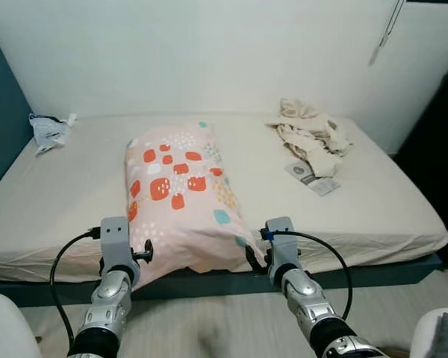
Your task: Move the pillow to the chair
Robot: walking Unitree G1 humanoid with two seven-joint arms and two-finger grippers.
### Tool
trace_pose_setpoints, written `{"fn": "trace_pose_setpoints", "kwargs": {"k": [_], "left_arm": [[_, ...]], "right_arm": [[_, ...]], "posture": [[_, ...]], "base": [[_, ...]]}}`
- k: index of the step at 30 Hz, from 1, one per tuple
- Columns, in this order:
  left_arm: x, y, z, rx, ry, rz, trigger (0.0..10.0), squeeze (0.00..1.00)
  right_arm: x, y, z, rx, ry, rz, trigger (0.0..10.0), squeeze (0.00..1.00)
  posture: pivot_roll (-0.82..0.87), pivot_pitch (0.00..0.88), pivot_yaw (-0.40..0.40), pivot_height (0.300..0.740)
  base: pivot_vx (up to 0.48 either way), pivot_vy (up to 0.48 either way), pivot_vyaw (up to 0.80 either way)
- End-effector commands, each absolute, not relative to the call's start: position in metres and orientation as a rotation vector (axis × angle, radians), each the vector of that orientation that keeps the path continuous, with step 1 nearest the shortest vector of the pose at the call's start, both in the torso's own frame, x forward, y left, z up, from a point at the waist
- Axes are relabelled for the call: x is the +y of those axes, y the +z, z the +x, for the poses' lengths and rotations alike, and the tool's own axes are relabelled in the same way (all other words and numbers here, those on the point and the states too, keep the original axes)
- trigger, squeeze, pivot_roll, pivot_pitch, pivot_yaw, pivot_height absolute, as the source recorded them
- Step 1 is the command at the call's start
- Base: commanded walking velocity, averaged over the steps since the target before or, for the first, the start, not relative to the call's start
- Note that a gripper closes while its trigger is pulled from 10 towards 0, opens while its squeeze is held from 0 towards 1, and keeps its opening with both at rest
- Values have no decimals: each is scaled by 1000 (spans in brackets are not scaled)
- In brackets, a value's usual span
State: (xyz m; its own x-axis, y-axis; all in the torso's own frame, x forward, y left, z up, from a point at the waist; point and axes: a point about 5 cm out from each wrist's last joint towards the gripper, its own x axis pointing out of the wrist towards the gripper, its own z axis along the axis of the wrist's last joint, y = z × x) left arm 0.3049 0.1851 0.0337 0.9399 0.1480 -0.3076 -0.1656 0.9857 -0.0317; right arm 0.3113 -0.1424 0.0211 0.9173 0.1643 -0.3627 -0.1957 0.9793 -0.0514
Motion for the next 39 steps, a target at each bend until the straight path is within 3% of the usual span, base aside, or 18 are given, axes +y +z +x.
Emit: {"fn": "trace_pose_setpoints", "kwargs": {"k": [1,25,39], "left_arm": [[182,27,302,347,157,-37,10000,0],[183,23,296,343,133,-30,10000,0],[187,25,289,308,146,-57,10000,0]], "right_arm": [[-141,20,309,360,184,-80,10000,0],[-142,16,305,368,162,-50,10000,0],[-143,19,308,369,183,-79,10000,0]], "posture": [[-57,66,19,705],[-35,52,24,705],[-16,66,-20,705]], "base": [[0,0,0],[0,0,0],[82,0,0]]}}
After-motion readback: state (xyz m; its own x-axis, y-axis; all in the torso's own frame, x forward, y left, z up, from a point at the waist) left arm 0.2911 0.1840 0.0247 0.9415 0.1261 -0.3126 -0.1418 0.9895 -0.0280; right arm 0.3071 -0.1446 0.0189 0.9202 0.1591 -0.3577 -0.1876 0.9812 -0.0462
